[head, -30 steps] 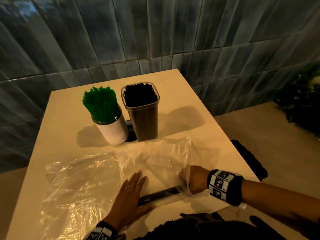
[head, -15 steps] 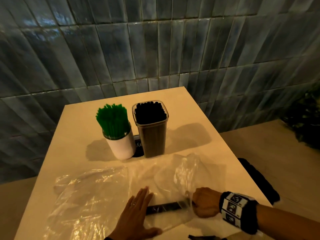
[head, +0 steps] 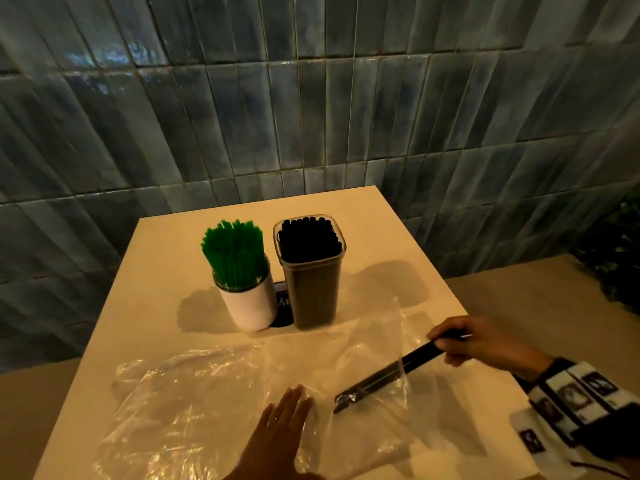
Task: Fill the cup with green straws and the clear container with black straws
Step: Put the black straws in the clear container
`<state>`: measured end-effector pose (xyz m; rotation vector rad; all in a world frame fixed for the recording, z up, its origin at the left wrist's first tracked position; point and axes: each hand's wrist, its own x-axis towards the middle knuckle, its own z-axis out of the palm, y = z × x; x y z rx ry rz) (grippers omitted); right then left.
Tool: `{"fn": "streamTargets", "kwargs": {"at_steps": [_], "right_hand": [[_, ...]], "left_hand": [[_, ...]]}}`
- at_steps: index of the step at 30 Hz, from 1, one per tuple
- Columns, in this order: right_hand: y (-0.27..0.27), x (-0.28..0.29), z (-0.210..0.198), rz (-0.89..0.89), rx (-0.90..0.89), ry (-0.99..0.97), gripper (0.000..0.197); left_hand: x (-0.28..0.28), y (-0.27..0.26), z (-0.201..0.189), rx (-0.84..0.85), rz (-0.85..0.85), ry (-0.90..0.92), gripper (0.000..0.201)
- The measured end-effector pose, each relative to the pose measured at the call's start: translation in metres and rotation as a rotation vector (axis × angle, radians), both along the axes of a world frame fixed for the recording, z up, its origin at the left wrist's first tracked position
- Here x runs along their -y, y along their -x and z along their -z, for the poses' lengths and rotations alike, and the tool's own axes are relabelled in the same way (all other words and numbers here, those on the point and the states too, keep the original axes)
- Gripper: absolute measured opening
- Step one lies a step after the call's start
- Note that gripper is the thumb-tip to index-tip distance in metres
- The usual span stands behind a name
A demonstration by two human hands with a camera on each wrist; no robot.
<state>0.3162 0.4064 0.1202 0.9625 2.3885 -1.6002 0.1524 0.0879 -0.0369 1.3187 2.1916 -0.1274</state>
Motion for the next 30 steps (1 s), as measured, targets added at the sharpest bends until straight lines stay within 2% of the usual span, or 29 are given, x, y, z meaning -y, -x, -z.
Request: {"fn": "streamTargets", "kwargs": {"at_steps": [4, 6, 8, 11, 14, 16, 18, 19, 21, 22, 23, 25, 28, 30], "right_hand": [[0.0, 0.0, -0.038, -0.044, -0.005, -0.13, 0.011], [-0.003, -0.007, -0.07, -0.062, -0.034, -0.349, 0.019], [-0.008, -0.019, -0.108, -0.045, -0.078, -0.632, 0.03], [-0.014, -0.016, -0.15, -0.094, -0.102, -0.869, 0.044], [-0.003, 0.01, -0.173, -0.206, -0.196, -0.95, 0.035], [0.009, 0.032, -0.177, -0.328, -0.229, -0.908, 0.023], [0.022, 0.055, -0.172, -0.446, -0.257, -0.823, 0.025], [0.028, 0.065, -0.169, -0.483, -0.284, -0.774, 0.025], [0.038, 0.079, -0.162, -0.475, -0.391, -0.66, 0.024], [0.042, 0.083, -0.158, -0.425, -0.455, -0.569, 0.03], [0.046, 0.085, -0.153, -0.352, -0.511, -0.451, 0.043], [0.055, 0.09, -0.136, -0.225, -0.607, -0.245, 0.059], [0.072, 0.099, -0.109, -0.192, -0.74, 0.056, 0.047], [0.081, 0.101, -0.097, -0.118, -0.803, 0.309, 0.045]], "left_hand": [[0.005, 0.002, 0.021, -0.004, 0.052, -0.011, 0.123], [-0.001, 0.005, 0.007, 0.021, 0.017, 0.031, 0.12], [-0.011, 0.005, -0.027, 0.04, 0.0, 0.033, 0.106], [-0.024, 0.001, -0.064, 0.051, -0.113, -0.166, 0.115], [-0.044, -0.003, -0.101, 0.024, -0.265, -0.469, 0.102], [-0.058, -0.007, -0.128, 0.034, -0.241, -0.675, 0.097], [-0.071, -0.01, -0.145, 0.128, -0.225, -0.821, 0.086], [-0.077, -0.011, -0.151, 0.237, -0.243, -0.827, 0.071], [-0.086, -0.013, -0.159, 0.504, -0.314, -0.854, 0.027], [-0.089, -0.014, -0.162, 0.622, -0.368, -0.87, 0.01], [-0.09, -0.014, -0.164, 0.715, -0.413, -0.876, 0.002], [-0.091, -0.015, -0.171, 0.82, -0.432, -0.829, 0.012], [-0.097, -0.012, -0.183, 0.879, -0.366, -0.741, 0.018], [-0.1, -0.008, -0.19, 0.812, -0.3, -0.725, 0.018]]}}
